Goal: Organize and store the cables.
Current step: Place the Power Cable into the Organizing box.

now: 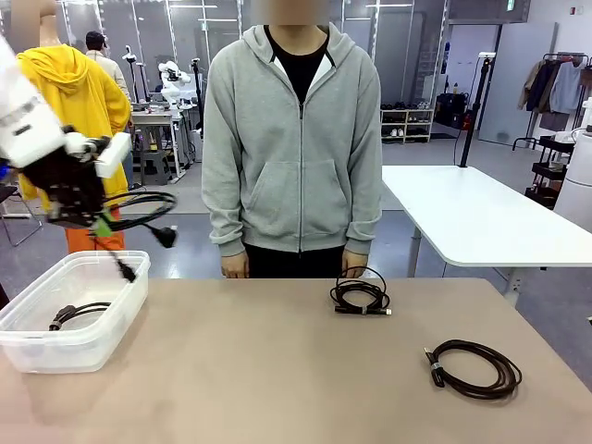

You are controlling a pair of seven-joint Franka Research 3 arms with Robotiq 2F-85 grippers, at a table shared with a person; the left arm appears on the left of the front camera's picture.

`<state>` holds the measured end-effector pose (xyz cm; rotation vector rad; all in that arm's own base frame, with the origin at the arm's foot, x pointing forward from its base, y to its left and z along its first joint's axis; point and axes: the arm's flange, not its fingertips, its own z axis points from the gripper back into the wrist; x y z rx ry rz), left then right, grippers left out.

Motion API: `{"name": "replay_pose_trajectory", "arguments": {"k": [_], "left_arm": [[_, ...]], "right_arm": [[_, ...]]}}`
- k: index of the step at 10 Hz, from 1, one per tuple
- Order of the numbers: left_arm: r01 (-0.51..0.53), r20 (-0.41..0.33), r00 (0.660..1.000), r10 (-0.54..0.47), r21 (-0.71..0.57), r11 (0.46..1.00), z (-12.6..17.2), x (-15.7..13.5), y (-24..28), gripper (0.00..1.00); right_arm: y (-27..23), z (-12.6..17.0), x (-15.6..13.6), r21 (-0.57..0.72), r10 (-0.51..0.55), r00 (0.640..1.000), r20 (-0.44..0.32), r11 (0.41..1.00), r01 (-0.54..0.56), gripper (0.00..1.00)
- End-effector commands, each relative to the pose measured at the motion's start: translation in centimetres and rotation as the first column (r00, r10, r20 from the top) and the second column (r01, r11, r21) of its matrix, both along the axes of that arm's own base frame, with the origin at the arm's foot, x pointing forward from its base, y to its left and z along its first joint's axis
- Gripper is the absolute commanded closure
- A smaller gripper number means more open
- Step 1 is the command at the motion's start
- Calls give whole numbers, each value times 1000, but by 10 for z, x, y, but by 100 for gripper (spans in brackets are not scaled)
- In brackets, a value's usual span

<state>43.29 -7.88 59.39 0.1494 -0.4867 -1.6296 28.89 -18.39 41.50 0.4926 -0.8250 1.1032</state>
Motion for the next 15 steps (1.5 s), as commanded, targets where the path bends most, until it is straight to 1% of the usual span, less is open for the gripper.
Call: {"name": "replay_pose_trajectory", "arguments": {"k": [1, 2, 3, 4, 6, 7, 8, 11, 12, 13, 14, 15], "left_arm": [[-126, 27, 992, 126, 4, 992, 6, -17, 34, 85], [-173, 27, 985, 173, 6, 985, 7, -22, 53, 85], [-205, 9, 979, 205, 13, 979, 5, -25, 69, 85], [-228, -22, 973, 228, 32, 973, -3, -22, 79, 85], [-243, -43, 969, 243, 18, 970, -16, -14, 86, 85], [-262, -55, 963, 263, 19, 965, -20, -10, 81, 85], [-231, -29, 973, 231, 13, 973, -13, -17, 90, 85], [-231, -29, 973, 231, 13, 973, -13, -17, 90, 85], [-237, -45, 970, 237, 12, 971, -19, -14, 88, 85], [-240, -59, 969, 239, -5, 971, -28, 2, 89, 85], [-271, -55, 961, 270, -21, 962, -38, 16, 93, 85], [-261, -68, 963, 260, -15, 965, -43, 21, 95, 85]], "right_arm": [[-1, 0, 0, 12, 9, 1000, 23, 1000, -9, 0], [-1, 0, 0, 12, 9, 1000, 23, 1000, -9, 0], [-1, 0, 0, 12, 9, 1000, 23, 1000, -9, 0], [-1, 0, 0, 12, 9, 1000, 23, 1000, -9, 0], [-1, 0, 0, 12, 9, 1000, 23, 1000, -9, 0], [-1, 0, 0, 12, 9, 1000, 23, 1000, -9, 0], [-1, 0, 0, 12, 9, 1000, 23, 1000, -9, 0], [-1, 0, 0, 12, 9, 1000, 23, 1000, -9, 0], [-1, 0, 0, 12, 9, 1000, 23, 1000, -9, 0], [-1, 0, 0, 12, 9, 1000, 23, 1000, -9, 0], [-1, 0, 0, 12, 9, 1000, 23, 1000, -9, 0], [-1, 0, 0, 12, 9, 1000, 23, 1000, -9, 0]]}}
